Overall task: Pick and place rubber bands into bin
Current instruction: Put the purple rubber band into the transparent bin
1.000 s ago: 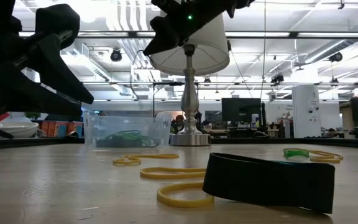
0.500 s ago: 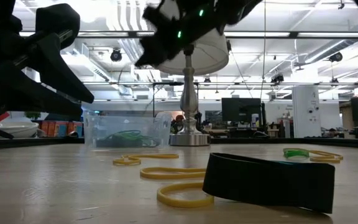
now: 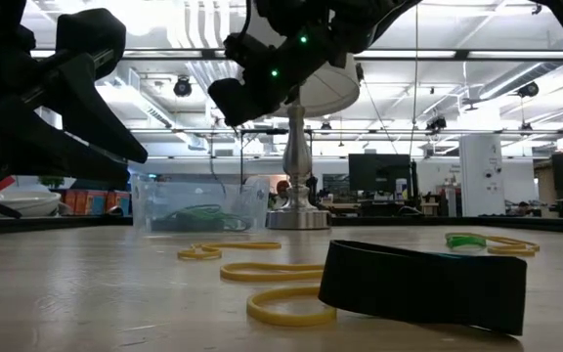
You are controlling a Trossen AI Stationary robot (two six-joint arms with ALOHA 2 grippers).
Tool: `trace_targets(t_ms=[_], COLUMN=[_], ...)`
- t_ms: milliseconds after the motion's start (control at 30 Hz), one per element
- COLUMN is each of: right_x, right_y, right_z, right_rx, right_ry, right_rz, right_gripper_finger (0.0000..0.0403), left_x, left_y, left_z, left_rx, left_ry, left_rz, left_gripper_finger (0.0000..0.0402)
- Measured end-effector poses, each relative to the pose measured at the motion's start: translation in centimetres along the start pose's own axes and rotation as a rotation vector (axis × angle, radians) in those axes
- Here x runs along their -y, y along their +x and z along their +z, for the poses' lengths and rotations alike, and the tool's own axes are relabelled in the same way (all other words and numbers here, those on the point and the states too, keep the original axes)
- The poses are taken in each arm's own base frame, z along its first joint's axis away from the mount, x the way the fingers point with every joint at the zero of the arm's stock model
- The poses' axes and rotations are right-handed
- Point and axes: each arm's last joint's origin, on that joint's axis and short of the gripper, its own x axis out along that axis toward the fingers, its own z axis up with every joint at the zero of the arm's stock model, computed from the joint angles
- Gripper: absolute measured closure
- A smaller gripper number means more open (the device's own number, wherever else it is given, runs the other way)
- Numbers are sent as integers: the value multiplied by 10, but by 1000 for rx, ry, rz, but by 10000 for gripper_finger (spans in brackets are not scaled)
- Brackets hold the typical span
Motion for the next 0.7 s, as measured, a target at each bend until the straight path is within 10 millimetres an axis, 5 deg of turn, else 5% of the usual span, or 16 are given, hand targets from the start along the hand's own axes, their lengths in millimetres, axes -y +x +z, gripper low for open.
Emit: trace_targets(t_ms=[700], right_x=[-31], right_y=[30], right_z=[-40], right_rx=[-101], right_ry=[-43], right_rz=[-3], right_gripper_finger=[394], left_x=[0], left_y=[0], left_z=[0], left_rx=[-1], left_ry=[1], left_rz=[0], left_gripper_finger=[329])
